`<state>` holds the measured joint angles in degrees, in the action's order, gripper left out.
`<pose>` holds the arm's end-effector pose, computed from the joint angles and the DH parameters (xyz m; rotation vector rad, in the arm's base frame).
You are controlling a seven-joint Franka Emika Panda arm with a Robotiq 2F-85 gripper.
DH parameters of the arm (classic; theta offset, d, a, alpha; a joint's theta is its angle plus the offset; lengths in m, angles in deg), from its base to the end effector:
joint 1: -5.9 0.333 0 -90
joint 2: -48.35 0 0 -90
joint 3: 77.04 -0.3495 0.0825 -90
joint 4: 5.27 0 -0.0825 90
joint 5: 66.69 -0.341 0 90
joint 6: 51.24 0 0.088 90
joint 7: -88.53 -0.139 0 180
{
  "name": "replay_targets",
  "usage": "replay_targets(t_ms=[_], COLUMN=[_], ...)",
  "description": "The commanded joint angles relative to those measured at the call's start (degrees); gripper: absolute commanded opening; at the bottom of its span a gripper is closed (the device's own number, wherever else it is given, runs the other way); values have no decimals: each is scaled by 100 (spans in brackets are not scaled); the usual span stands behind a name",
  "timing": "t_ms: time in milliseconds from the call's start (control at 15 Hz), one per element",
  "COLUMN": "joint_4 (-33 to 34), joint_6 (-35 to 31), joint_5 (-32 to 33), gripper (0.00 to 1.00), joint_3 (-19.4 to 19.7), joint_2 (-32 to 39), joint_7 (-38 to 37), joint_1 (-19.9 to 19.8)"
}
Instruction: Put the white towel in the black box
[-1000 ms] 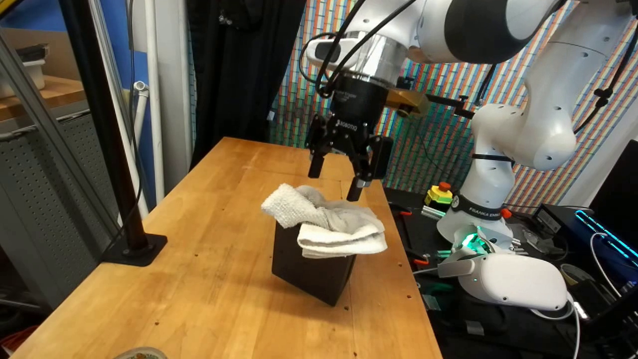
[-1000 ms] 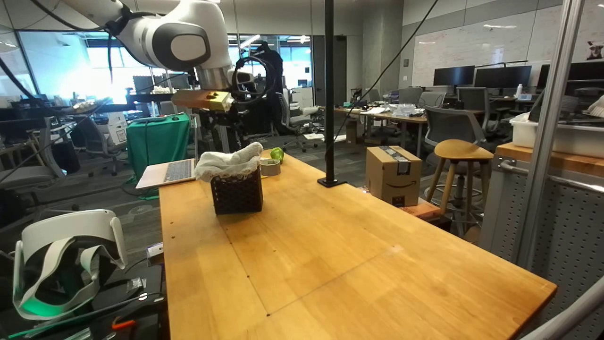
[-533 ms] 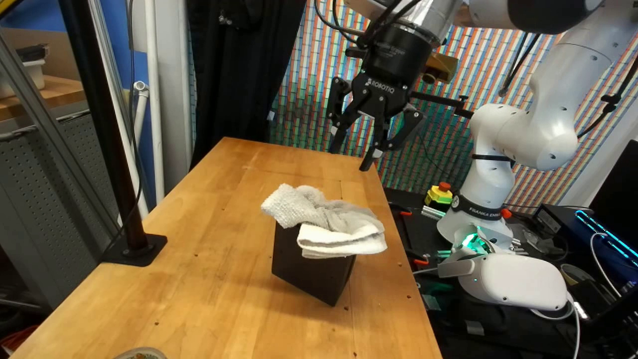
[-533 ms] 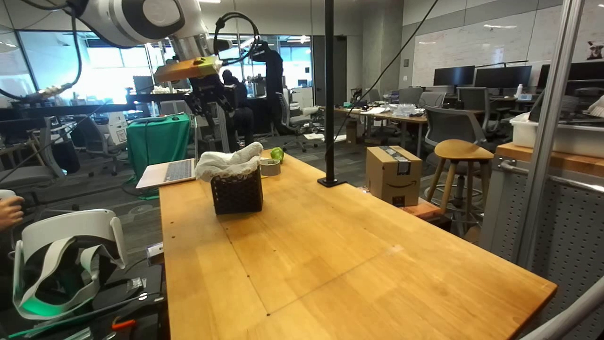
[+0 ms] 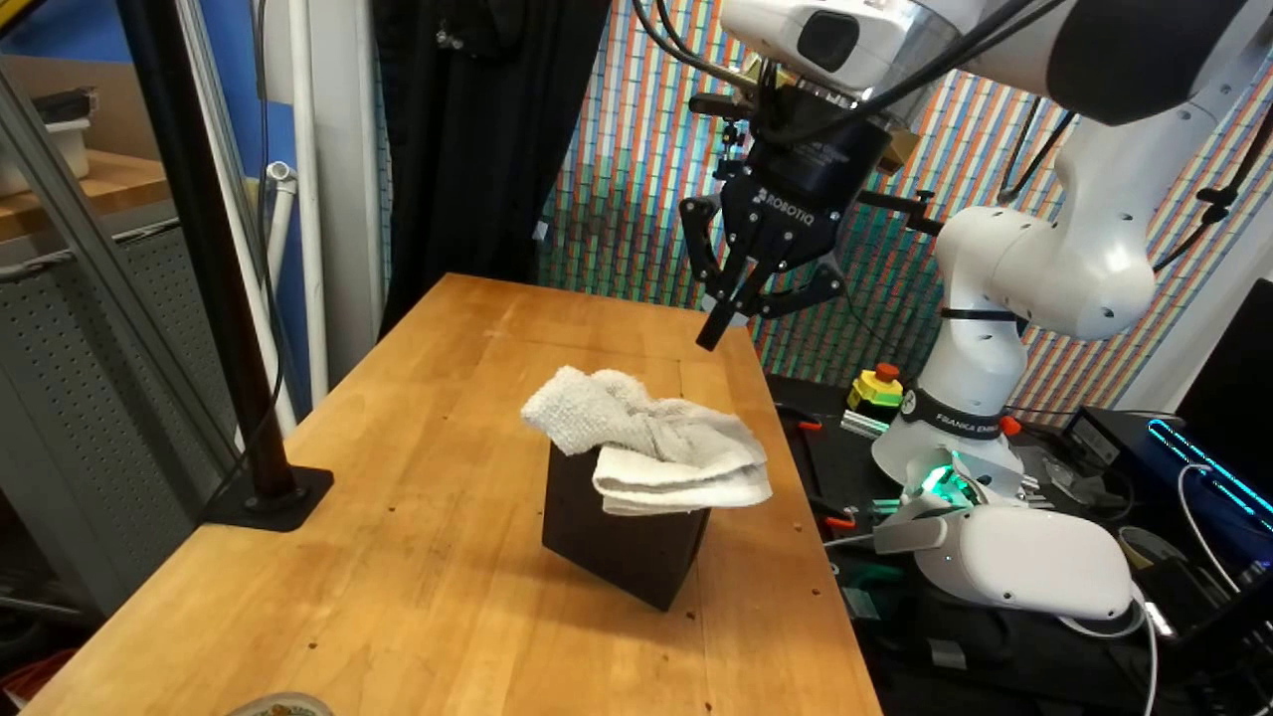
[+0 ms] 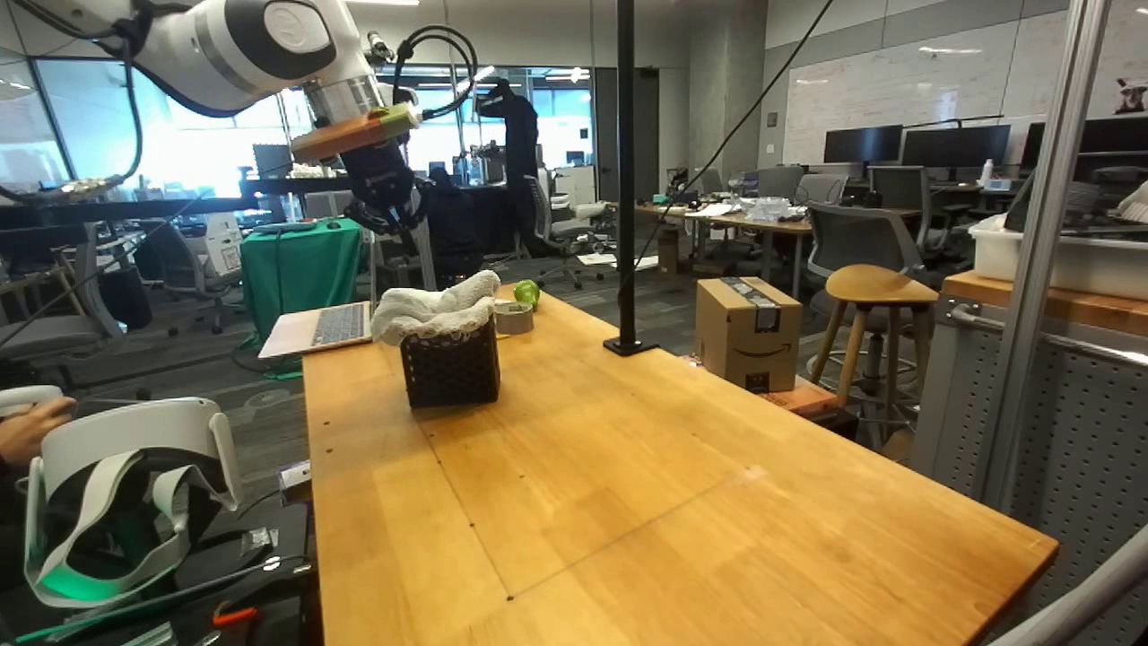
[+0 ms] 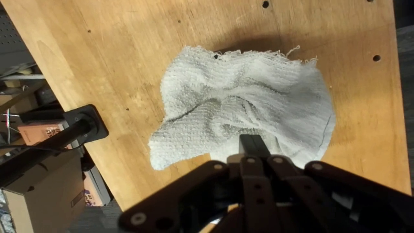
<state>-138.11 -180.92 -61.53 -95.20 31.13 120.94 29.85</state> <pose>0.3233 0.2988 0.4984 2.3216 1.8537 0.3606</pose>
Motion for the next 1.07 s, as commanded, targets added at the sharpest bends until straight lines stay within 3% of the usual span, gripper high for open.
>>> replay_targets(t_ms=[0, 467, 1000], joint_4=[117, 501, 1143], joint_6=[-67, -91, 46], joint_5=[292, 803, 1433], gripper=[3, 3, 4], joint_3=[-54, -258, -200], joint_2=[245, 1190, 2269], joint_7=[43, -258, -681], joint_1=[37, -49, -181])
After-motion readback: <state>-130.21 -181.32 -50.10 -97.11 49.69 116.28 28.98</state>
